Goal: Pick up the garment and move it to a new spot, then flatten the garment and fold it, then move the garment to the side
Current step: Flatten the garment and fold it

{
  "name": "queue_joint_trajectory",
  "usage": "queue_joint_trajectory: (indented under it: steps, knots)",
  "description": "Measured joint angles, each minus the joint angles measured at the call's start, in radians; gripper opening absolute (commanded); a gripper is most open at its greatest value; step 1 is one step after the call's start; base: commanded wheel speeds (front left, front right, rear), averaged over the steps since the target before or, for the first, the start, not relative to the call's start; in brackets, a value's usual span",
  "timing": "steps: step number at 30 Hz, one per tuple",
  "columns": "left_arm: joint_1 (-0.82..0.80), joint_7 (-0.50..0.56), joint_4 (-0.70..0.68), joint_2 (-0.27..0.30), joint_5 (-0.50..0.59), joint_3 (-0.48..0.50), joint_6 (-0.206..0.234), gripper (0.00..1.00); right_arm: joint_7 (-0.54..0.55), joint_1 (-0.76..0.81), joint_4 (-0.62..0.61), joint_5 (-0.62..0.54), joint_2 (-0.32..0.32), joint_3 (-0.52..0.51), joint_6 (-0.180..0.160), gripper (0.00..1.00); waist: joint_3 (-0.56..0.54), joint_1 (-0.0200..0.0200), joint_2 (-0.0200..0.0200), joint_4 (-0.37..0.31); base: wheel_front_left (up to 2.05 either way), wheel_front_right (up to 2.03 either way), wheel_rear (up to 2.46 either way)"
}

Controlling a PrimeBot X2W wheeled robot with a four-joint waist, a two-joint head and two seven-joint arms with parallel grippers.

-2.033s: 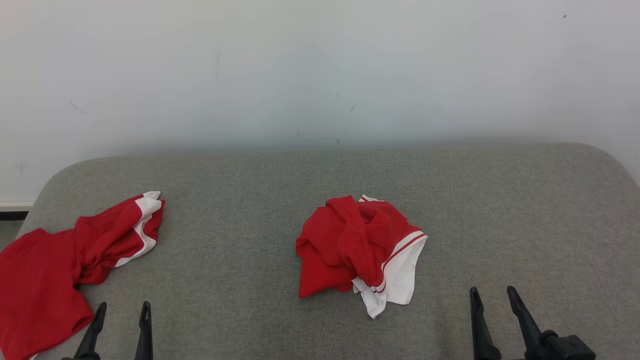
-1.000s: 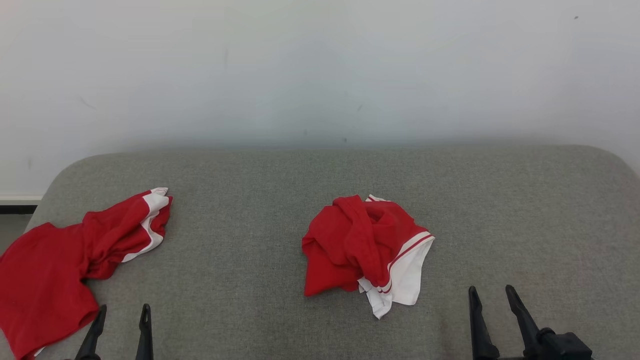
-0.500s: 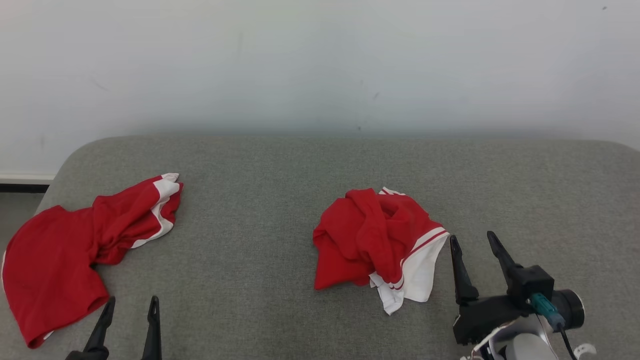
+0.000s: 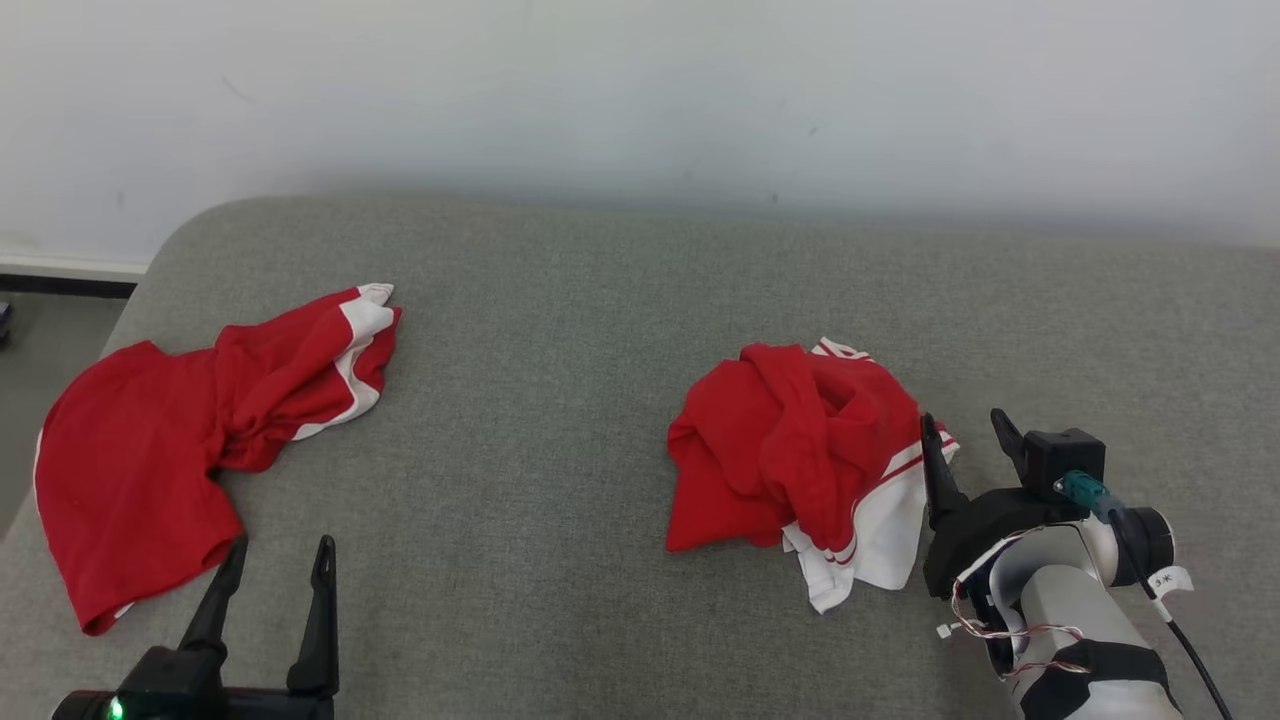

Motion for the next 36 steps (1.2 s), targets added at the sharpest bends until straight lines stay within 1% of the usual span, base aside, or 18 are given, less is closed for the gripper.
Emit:
queue_joint_trajectory:
  steps: [1,5,9,12,13,14,15,18,23,25,27,33,36]
  knots:
    - [0.0,0.0,0.0,0.0,0.0,0.0,0.0,1.0,0.0,0.0,0.0,0.0,0.0,0.0,0.0,1.0,0.0,0.0,0.0,0.0,0.0,0.0,0.0]
    - [-0.028,0.0,0.002,0.006,-0.011,-0.018,0.0,1.0,0.002,-0.052,0.111,-0.013,-0.008,-0.03,0.0,1.0,0.029,0.0001,0.0,0.02,0.0,0.0,0.0]
    - [-0.042,0.0,0.002,0.008,-0.016,-0.02,0.0,1.0,0.0,-0.08,0.175,-0.032,-0.013,-0.055,0.0,1.0,0.051,0.0,0.0,0.042,0.0,0.0,0.0]
    - [-0.044,0.0,0.004,0.009,-0.02,-0.017,0.0,1.0,0.0,-0.085,0.232,-0.042,-0.005,-0.066,0.0,1.0,0.062,0.0,0.0,0.05,0.0,0.0,0.0]
    - [-0.044,0.0,0.005,0.009,-0.021,-0.016,0.0,1.0,-0.003,-0.087,0.246,-0.045,-0.001,-0.068,0.0,0.88,0.064,-0.0001,0.0,0.052,0.0,0.0,0.0]
    - [-0.044,0.0,0.005,0.009,-0.022,-0.015,0.0,1.0,-0.003,-0.093,0.259,-0.05,0.002,-0.068,0.0,0.47,0.067,-0.0001,0.0,0.052,0.0,0.0,0.0]
    - [-0.044,0.0,0.005,0.009,-0.023,-0.014,0.0,1.0,-0.003,-0.1,0.268,-0.052,0.005,-0.069,0.001,0.0,0.069,-0.0001,0.0,0.052,0.0,0.0,0.0]
    - [-0.045,0.0,0.006,0.008,-0.028,-0.009,0.0,1.0,-0.004,-0.111,0.276,-0.059,0.015,-0.071,0.001,0.0,0.071,-0.0001,0.0,0.047,0.0,0.0,0.0]
    - [-0.042,0.0,0.012,0.002,-0.028,-0.004,0.0,1.0,-0.002,-0.074,0.19,-0.067,0.024,-0.061,0.001,0.0,0.05,-0.0001,0.0,0.038,0.0,0.0,0.0]
    - [-0.031,0.0,0.015,-0.004,-0.023,-0.002,0.0,1.0,-0.002,-0.035,0.139,-0.065,0.028,-0.046,0.001,0.0,0.034,-0.0001,0.0,0.033,0.0,0.0,0.0]
    - [-0.006,0.0,0.018,-0.014,-0.016,0.004,0.0,1.0,-0.002,0.031,0.059,-0.043,0.033,-0.014,0.001,0.0,0.007,-0.0002,0.0,0.024,0.0,0.0,0.0]
    - [0.037,0.0,0.016,-0.029,-0.009,0.011,0.0,1.0,-0.002,0.203,-0.143,0.062,0.039,0.049,0.001,0.0,-0.046,-0.0003,-0.0001,-0.005,0.0,0.0,0.0]
    - [0.046,0.0,0.012,-0.037,-0.007,0.008,0.0,1.0,-0.002,0.308,-0.24,0.105,0.039,0.064,0.001,0.0,-0.06,-0.0003,0.0,-0.026,0.0,0.0,0.0]
